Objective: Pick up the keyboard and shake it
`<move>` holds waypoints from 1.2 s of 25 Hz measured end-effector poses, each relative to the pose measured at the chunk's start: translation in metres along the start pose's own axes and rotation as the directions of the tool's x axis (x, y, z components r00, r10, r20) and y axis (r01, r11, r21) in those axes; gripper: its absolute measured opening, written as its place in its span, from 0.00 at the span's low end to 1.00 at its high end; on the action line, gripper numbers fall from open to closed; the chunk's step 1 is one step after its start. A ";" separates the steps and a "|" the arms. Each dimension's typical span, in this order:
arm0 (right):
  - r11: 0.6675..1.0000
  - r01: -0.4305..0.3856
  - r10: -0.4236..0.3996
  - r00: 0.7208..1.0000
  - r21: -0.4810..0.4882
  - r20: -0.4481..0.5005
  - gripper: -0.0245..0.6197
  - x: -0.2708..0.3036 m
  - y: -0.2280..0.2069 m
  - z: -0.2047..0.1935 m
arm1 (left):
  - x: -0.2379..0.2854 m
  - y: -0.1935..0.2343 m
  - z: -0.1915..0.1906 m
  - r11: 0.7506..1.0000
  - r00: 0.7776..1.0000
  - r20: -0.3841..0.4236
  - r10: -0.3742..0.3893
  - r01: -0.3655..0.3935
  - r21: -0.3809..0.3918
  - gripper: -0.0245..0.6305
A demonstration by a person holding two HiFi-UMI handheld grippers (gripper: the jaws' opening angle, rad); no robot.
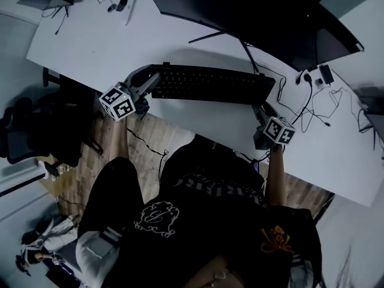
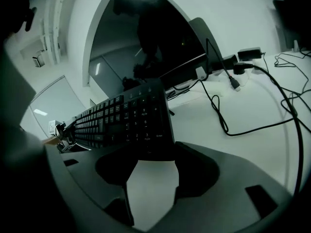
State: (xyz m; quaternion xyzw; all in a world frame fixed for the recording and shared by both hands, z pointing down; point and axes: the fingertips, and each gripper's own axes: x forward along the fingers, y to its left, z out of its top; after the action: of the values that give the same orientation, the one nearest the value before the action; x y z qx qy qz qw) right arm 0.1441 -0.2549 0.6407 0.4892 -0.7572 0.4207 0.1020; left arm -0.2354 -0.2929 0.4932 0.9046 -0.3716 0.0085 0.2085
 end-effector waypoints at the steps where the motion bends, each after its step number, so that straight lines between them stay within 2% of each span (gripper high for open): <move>1: 1.000 0.000 0.000 1.000 -0.002 -0.024 0.42 0.008 0.001 -0.002 | -0.001 0.010 -0.004 1.000 1.000 0.002 0.010 -0.010 -0.021 0.28; 6: 0.999 0.043 -0.046 0.991 -0.026 -0.128 0.42 0.043 0.006 -0.009 | 0.000 0.059 -0.029 0.992 0.998 -0.013 0.054 -0.055 -0.115 0.28; 9: 0.998 0.058 -0.063 0.985 -0.034 -0.161 0.41 0.056 0.014 -0.011 | -0.006 0.085 -0.045 0.976 0.996 -0.023 0.091 -0.093 -0.194 0.28; 14: 0.991 0.094 -0.110 0.978 -0.097 -0.176 0.41 0.082 0.024 0.005 | -0.012 0.128 -0.075 0.937 0.985 -0.076 0.154 -0.170 -0.307 0.28; 19: 0.979 0.147 -0.170 0.972 -0.142 -0.164 0.41 0.100 0.024 0.021 | -0.007 0.153 -0.100 0.879 0.963 -0.160 0.216 -0.263 -0.397 0.28; 21: 0.974 0.170 -0.193 0.969 -0.151 -0.152 0.41 0.105 0.023 0.027 | -0.003 0.161 -0.109 0.868 0.946 -0.215 0.242 -0.310 -0.388 0.29; 25: 0.967 0.211 -0.229 0.965 -0.143 -0.125 0.41 0.112 0.022 0.033 | 0.002 0.175 -0.125 0.881 0.877 -0.356 0.323 -0.416 -0.225 0.30; 30: 0.966 0.235 -0.246 0.965 -0.113 -0.094 0.42 0.112 0.023 0.035 | 0.008 0.181 -0.120 0.887 0.862 -0.380 0.336 -0.425 -0.182 0.30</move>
State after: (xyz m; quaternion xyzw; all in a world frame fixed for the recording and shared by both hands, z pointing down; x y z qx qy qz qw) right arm 0.0783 -0.3496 0.6700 0.5483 -0.7058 0.3923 0.2173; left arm -0.3357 -0.3679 0.6709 0.7622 -0.5007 0.1559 0.3796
